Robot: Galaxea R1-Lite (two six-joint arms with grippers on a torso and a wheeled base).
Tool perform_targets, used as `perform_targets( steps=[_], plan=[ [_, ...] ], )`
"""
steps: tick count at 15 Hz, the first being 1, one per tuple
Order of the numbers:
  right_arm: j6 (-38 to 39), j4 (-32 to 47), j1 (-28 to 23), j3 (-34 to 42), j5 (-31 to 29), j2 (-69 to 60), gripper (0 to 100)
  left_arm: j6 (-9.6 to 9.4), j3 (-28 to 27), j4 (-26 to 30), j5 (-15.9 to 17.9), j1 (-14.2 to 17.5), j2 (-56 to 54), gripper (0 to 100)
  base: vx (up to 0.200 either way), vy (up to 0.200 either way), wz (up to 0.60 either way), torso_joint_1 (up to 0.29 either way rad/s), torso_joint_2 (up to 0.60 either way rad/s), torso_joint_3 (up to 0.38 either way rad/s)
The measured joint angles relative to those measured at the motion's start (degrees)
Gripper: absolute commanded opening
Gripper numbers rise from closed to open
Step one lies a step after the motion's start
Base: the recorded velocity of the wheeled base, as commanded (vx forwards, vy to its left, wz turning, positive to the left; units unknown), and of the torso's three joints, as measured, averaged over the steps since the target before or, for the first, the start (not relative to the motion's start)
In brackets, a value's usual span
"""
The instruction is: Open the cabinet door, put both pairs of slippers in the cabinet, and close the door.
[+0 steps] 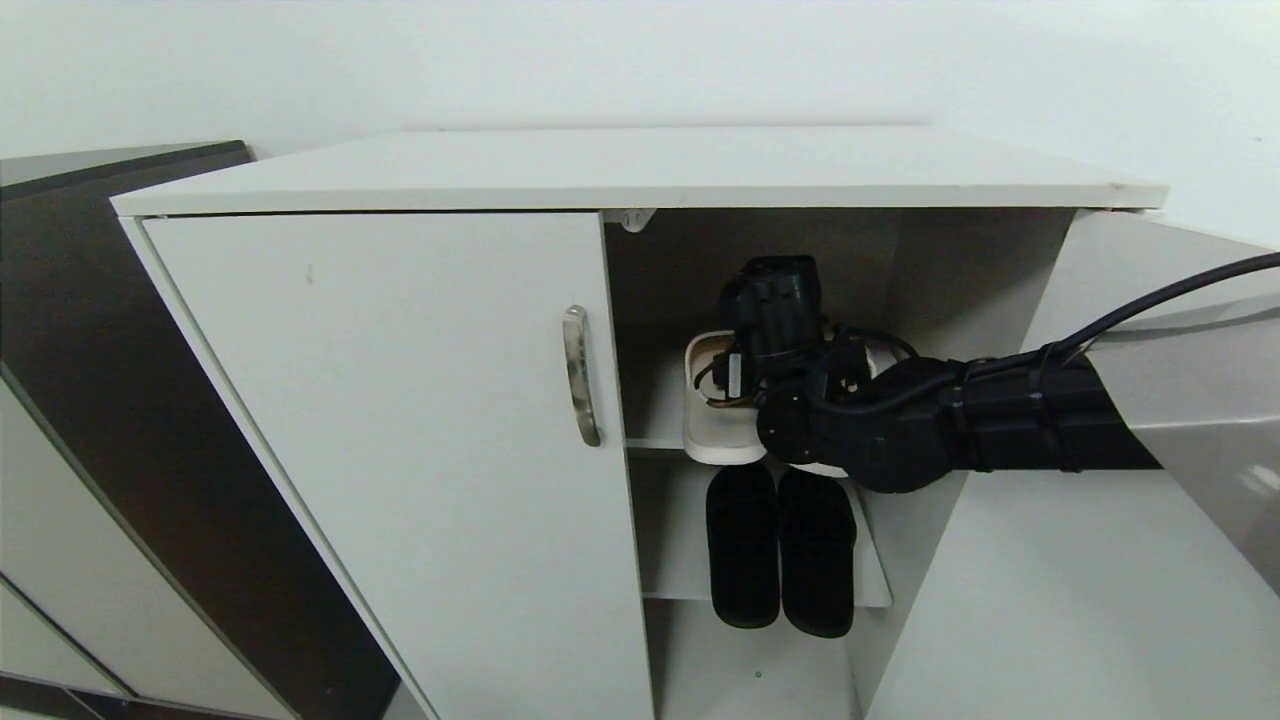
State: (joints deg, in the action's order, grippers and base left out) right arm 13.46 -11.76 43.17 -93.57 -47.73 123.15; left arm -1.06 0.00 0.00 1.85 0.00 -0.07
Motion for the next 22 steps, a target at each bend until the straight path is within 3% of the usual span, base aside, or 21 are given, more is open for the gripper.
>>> perform_targets(
  steps=[6, 7, 14, 22],
  plan=[
    [0.37, -0.49, 2.95, 8.44, -0.11, -6.72, 100, 0.00, 0.00, 0.00, 0.00, 0.00, 0.00, 0, 0.000, 0.000, 0.00, 0.000, 0.00, 0.000],
    [0.68, -0.99, 3.63, 10.69, -0.11, -8.05, 0, 0.00, 0.00, 0.00, 0.00, 0.00, 0.00, 0, 0.000, 0.000, 0.00, 0.000, 0.00, 0.000],
    [1.05, -11.89, 7.85, 26.58, -1.71, -15.35, 0, -0.09, 0.00, 0.00, 0.06, 0.00, 0.00, 0, 0.000, 0.000, 0.00, 0.000, 0.00, 0.000],
    [1.04, -13.91, 8.73, 30.10, -1.73, -16.76, 0, -0.16, 0.00, 0.00, 0.09, 0.00, 0.00, 0, -0.025, 0.000, 0.00, 0.000, 0.00, 0.000]
  ],
)
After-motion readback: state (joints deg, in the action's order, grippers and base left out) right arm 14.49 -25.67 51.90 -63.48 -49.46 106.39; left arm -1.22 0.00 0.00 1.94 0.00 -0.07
